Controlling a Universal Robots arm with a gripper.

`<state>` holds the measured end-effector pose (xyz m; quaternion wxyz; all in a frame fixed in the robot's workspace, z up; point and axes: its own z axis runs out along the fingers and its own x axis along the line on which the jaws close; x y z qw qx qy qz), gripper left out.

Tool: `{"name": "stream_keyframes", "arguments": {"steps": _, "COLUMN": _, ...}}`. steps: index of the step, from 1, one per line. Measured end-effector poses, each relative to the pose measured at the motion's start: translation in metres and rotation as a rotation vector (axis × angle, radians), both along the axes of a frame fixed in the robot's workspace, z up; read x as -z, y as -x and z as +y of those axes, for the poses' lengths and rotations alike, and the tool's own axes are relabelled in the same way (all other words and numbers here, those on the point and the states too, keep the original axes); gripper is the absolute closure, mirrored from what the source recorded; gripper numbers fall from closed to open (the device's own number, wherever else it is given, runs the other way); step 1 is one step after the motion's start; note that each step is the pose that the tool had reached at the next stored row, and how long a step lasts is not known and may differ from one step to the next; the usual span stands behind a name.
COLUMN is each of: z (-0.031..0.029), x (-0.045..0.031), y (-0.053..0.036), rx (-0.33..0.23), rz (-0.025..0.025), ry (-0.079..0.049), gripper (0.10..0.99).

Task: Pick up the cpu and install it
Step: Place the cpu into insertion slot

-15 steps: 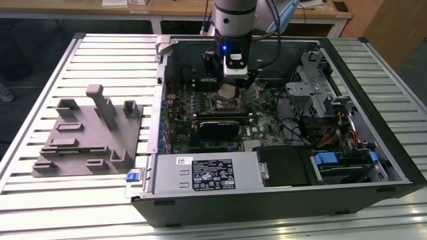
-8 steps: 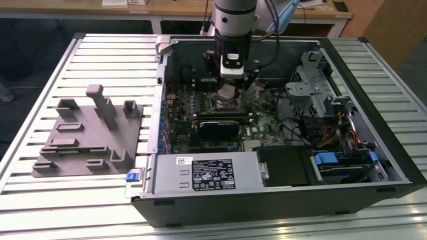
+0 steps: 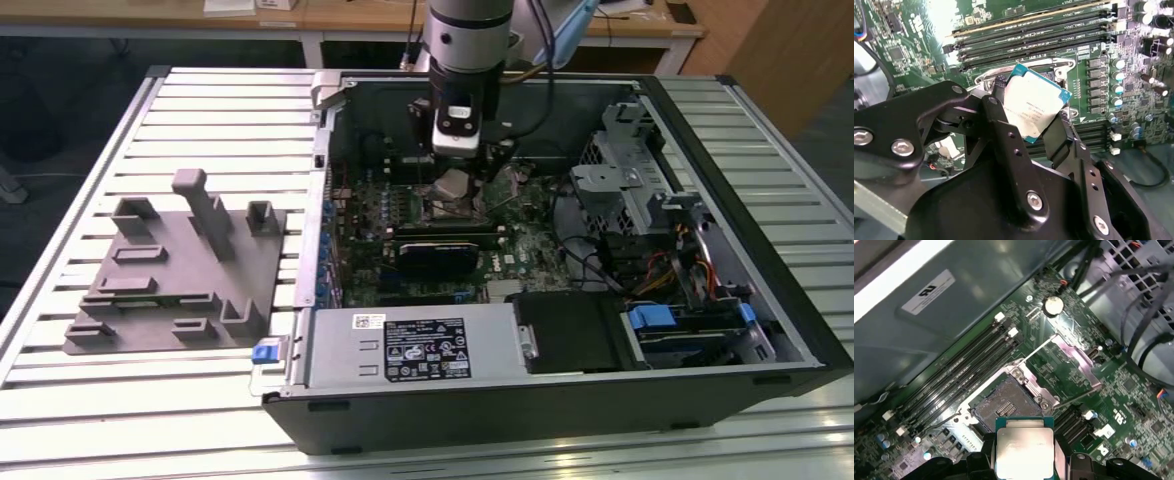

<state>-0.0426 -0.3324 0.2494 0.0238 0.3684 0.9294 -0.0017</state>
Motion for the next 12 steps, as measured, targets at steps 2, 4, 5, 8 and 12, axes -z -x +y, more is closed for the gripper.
{"name": "stream_keyframes", "arguments": {"steps": 2, "z": 0.0, "x": 0.0, "y": 0.0, "rx": 0.023, "rz": 0.0, "ry": 0.002, "gripper": 0.541}}
{"name": "stream_keyframes", "arguments": {"steps": 4, "z": 0.0, "x": 0.0, "y": 0.0, "rx": 0.044, "rz": 0.0, "ry": 0.004, "gripper": 0.541}}
{"name": "stream_keyframes", "arguments": {"steps": 5, "z": 0.0, "x": 0.0, "y": 0.0, "rx": 0.056, "rz": 0.0, "ry": 0.005, "gripper": 0.541}}
{"name": "stream_keyframes", "arguments": {"steps": 8, "z": 0.0, "x": 0.0, "y": 0.0, "rx": 0.09, "rz": 0.0, "ry": 0.008, "gripper": 0.541}}
{"name": "stream_keyframes", "arguments": {"steps": 12, "z": 0.0, "x": 0.0, "y": 0.0, "rx": 0.137, "rz": 0.0, "ry": 0.013, "gripper": 0.541}}
